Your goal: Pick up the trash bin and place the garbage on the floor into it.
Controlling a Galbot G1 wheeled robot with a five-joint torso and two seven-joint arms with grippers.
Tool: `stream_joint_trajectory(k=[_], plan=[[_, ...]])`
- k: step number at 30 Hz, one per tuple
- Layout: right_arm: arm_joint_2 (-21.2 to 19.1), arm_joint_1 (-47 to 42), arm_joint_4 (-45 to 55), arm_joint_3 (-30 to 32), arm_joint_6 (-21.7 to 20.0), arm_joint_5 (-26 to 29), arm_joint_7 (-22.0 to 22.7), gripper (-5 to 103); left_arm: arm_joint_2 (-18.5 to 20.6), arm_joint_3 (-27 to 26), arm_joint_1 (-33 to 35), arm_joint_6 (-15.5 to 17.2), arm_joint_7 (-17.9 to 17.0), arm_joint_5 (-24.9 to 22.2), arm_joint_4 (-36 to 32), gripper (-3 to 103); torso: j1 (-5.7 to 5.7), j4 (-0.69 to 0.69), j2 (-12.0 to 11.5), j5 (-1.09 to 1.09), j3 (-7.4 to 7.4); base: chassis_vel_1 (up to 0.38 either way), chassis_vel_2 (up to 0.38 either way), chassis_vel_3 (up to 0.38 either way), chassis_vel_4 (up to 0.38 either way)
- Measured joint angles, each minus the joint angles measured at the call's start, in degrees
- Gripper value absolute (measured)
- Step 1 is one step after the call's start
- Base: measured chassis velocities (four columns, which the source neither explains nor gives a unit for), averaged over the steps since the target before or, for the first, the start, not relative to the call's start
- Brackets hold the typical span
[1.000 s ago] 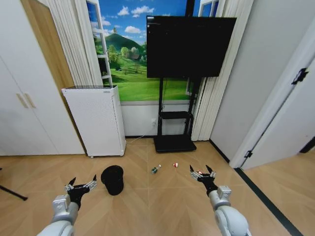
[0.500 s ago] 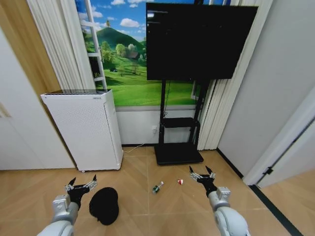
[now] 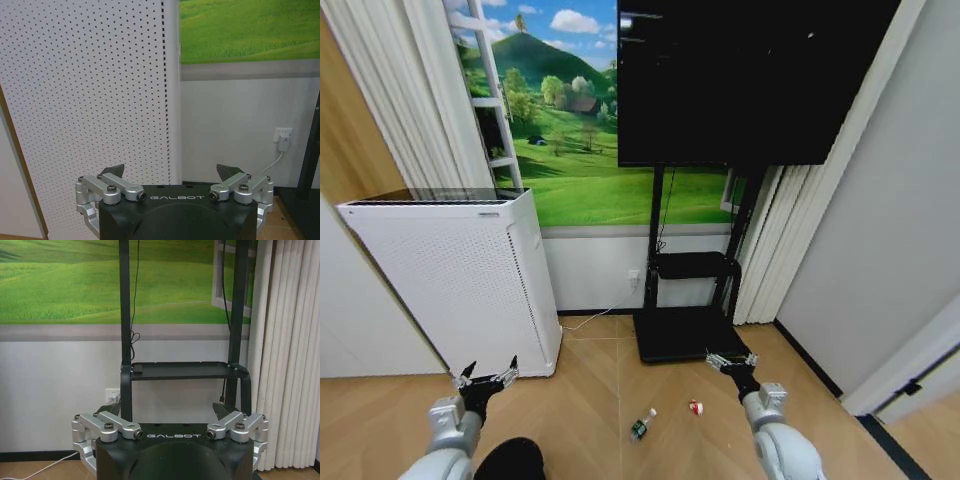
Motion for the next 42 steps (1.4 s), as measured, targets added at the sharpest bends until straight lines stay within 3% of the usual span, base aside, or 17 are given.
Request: stream_joint_trajectory(k=[3,23,42], plan=[[0.00,-0.15,-0.01,-0.02,0.08,0.02,0.04,100,-0.11,0.02,0.20,-0.39,-0.04,0.02,0.01,100,-0.05,0.01,0.02,0.09,-0.02,0.044,-0.044,-0.036,0.030],[0.18,0.11,0.25,0.01,0.17,0.55,0.53,100,-0.30,-0.15,0.11,-1.12,0.49,0.38,-0.13,100,-0.05,0.00,-0.12,0.07,-0.08,0.017,-0.013,-0.014,0.016],[0.22,-0.09,0.01,0.25,0.29,0.67,0.55,100,-0.50,-0.02,0.00,-1.00,1.50,1.84,0.24,100,-2.09,0.00,-4.84,0.07,-2.75,0.000,0.000,0.000,0.000]])
